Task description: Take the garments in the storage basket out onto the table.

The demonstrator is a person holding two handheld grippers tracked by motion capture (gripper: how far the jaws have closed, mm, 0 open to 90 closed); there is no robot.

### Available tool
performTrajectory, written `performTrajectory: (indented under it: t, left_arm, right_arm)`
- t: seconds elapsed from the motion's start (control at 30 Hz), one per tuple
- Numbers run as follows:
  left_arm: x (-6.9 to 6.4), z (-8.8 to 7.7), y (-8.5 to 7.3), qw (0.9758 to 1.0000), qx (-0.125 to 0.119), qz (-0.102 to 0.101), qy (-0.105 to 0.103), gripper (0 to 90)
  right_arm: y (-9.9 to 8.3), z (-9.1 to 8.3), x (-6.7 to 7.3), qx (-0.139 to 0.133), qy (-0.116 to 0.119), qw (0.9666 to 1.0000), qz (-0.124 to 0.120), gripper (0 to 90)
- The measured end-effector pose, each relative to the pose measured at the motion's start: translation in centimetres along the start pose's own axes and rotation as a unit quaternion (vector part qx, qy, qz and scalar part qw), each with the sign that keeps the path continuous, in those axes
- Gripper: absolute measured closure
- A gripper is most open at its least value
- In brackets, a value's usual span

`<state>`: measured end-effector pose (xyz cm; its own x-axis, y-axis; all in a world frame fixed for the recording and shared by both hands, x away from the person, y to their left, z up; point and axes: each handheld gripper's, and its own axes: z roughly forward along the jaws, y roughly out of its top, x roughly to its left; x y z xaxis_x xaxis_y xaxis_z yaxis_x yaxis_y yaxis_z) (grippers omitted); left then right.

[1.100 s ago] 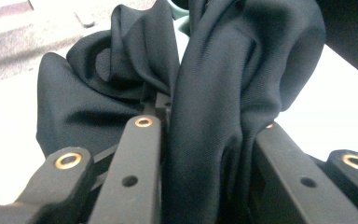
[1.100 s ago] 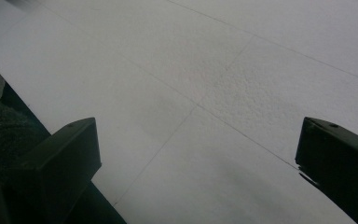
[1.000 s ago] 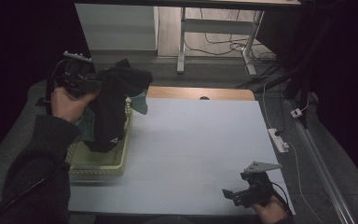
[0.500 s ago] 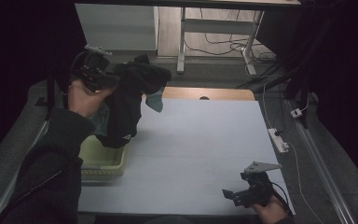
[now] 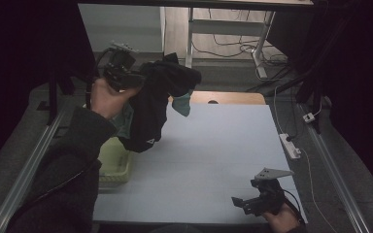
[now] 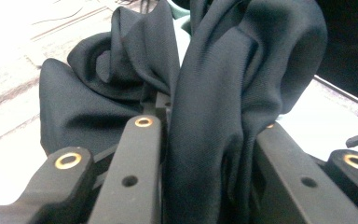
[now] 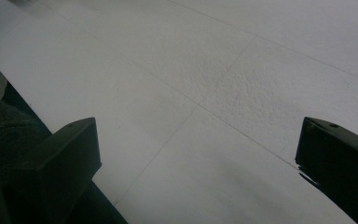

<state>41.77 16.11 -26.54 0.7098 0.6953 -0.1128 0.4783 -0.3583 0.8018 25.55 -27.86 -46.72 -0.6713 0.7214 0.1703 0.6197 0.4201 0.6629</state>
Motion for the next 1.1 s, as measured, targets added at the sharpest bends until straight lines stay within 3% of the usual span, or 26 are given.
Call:
performTrajectory:
  t: [0.6, 0.87, 1.1]
  left_arm:
    - [-5.1, 4.2, 2.3, 0.9981, 0.001, 0.041, -0.047, 74.9]
    - [-6.3, 7.4, 2.0, 0.9968, 0.021, 0.056, -0.053, 74.8]
    - [-6.7, 10.5, 1.0, 0.9966, 0.027, 0.051, -0.06, 74.7]
  right_arm:
    - [0.0, 0.0, 0.0, 0.0, 0.001, 1.0, -0.003, 0.0]
    - [0.0, -0.1, 0.0, -0.002, -0.001, 1.0, -0.002, 0.0]
    - [-0.1, -0.1, 0.0, -0.002, -0.002, 1.0, -0.002, 0.0]
